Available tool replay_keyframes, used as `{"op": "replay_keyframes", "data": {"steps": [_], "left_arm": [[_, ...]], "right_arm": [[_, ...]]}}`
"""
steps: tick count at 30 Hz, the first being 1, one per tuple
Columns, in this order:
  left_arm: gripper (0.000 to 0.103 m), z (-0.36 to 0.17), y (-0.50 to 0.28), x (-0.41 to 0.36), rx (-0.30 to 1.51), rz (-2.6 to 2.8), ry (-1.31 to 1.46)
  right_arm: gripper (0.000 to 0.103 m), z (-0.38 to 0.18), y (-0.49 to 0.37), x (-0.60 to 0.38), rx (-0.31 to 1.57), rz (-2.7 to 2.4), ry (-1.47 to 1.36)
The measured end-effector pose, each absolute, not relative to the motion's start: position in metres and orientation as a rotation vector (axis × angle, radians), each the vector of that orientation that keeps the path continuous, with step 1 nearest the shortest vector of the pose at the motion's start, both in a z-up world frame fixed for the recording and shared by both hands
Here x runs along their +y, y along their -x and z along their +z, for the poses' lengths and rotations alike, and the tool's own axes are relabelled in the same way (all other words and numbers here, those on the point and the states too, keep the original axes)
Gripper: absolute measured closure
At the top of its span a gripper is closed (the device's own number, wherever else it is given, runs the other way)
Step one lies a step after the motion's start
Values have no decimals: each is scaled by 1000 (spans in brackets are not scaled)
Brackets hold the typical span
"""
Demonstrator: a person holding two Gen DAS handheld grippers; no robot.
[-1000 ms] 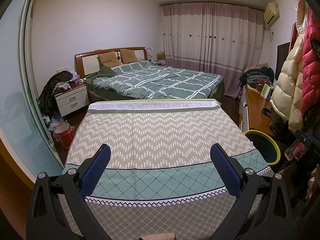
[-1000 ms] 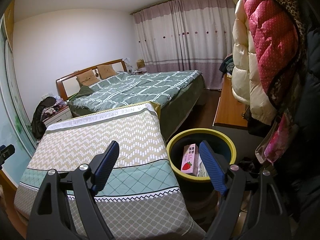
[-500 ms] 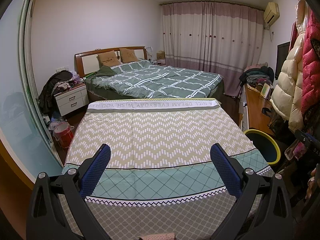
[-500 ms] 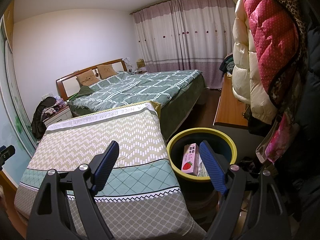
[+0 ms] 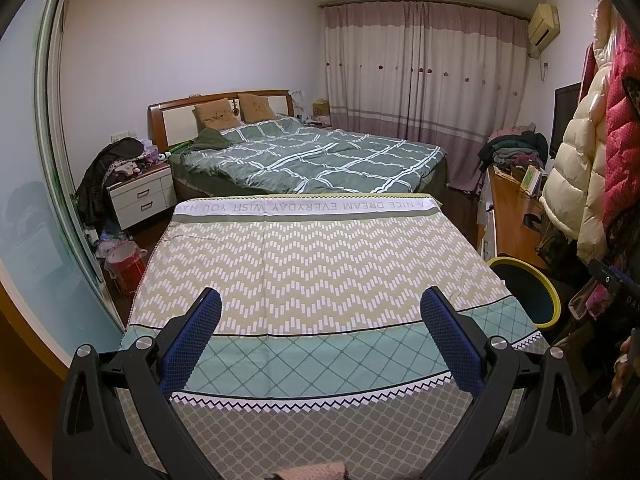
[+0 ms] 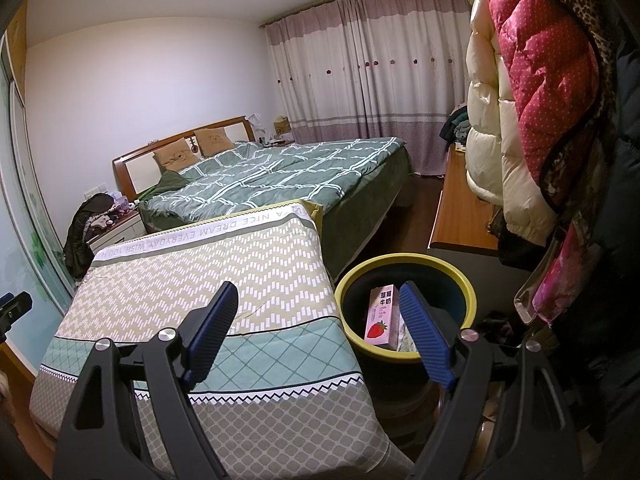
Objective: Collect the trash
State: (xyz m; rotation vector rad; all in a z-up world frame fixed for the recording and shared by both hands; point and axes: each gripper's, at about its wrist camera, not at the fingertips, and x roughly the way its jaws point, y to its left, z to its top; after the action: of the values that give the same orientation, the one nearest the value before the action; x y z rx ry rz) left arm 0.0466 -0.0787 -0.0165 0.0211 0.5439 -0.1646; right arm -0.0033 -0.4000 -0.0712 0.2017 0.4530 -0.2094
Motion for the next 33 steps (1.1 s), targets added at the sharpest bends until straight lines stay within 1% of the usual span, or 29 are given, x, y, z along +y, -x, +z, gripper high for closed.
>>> {"op": "replay_keyframes", "data": {"steps": [33], "left_arm": [[5, -24, -58, -80, 573, -183, -14]], "right_arm": [[25, -79, -5, -395, 475, -202, -206]]}}
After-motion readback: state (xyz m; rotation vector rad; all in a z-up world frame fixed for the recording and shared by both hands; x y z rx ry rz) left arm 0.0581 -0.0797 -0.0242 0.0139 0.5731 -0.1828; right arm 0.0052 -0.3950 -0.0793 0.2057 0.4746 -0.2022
